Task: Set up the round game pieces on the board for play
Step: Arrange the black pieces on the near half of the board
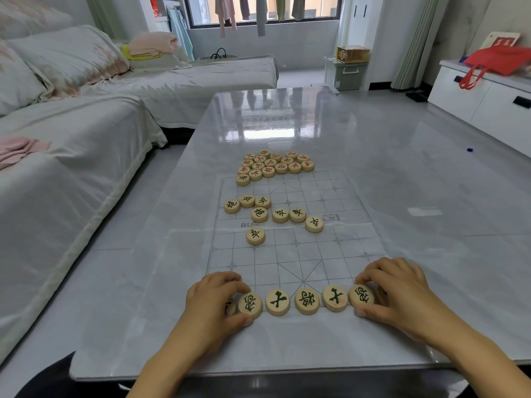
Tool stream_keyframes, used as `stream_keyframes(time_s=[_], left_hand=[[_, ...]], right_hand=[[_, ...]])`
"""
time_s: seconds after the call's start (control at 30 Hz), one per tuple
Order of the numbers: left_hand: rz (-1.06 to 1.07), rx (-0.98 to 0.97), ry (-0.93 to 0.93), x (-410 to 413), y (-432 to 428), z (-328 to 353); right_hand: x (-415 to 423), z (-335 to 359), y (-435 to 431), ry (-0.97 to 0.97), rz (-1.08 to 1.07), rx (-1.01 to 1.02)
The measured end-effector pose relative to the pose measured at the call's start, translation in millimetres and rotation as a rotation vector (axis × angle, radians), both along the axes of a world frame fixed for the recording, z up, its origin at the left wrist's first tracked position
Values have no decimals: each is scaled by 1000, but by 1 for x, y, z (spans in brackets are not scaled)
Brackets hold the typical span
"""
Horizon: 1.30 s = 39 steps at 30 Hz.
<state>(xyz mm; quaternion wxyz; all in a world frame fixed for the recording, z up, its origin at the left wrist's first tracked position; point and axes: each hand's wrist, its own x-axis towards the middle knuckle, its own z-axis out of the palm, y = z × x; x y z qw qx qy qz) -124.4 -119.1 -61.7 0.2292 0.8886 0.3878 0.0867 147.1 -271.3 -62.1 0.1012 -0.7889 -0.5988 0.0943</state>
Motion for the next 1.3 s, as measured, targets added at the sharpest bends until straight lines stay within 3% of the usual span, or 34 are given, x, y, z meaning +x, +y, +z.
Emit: stream_keyframes(time_s=[0.2, 0.33, 0.8, 1.17, 1.3], left_hand=[[7, 8, -16, -1, 1, -1], [-4, 9, -8, 0, 0, -4], [64, -127, -44, -38, 17, 7], [77, -15, -40, -35, 12, -2], [66, -107, -35, -39, 19, 2]], right_hand=[[25, 19, -23, 44, -143, -11], [24, 14, -32, 99, -123, -76], [22, 7, -30, 222, -144, 26], [21, 9, -32, 256, -134, -1], [27, 6, -30, 322, -172, 10]])
